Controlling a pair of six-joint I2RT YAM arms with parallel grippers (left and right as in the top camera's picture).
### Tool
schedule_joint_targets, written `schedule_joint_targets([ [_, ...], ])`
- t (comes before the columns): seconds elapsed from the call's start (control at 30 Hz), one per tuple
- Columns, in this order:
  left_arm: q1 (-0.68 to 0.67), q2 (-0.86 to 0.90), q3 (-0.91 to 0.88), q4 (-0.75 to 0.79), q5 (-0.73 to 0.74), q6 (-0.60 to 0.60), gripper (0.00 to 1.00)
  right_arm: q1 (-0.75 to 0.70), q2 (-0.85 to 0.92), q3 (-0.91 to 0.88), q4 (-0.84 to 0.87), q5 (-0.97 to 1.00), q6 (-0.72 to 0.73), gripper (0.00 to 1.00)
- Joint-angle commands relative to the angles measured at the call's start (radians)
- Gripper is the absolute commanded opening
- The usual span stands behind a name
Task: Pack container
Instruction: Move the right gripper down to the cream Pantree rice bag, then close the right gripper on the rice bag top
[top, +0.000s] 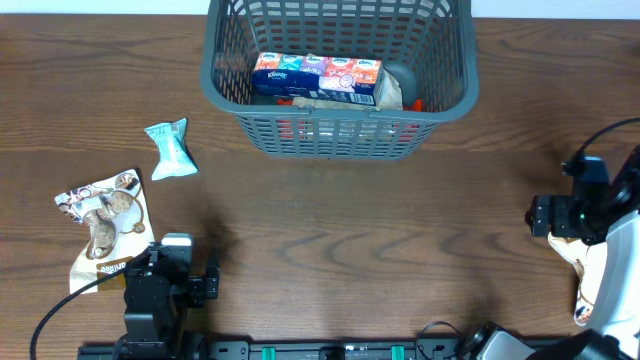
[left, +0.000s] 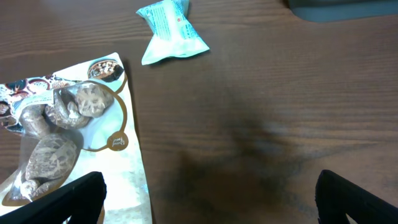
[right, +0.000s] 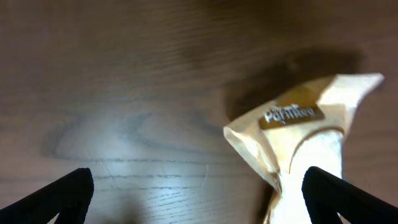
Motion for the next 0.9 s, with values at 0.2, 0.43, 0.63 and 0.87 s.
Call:
schedule_joint_targets([
  [0.2,-0.004,-0.006,0.006,-0.002,0.006,-0.001,0.99,-0.240,0.072,-0.002,0.009,-0.169,-0.241,0.99],
  [0.43,-0.004,-0.006,0.006,-0.002,0.006,-0.001,0.99,-0.346,0.077,-0.003,0.017,-0.166,-0.349,0.99],
  [0.63,-0.004,-0.006,0.006,-0.002,0.006,-0.001,0.99,-0.389,0.105,-0.003,0.062,-0.126,-0.411,0.99],
  [0.87,-0.004,-0.006,0.006,-0.002,0.006,-0.001,0.99,-0.418,0.198,-0.003,0.073,-0.129,-0.444,0.99],
])
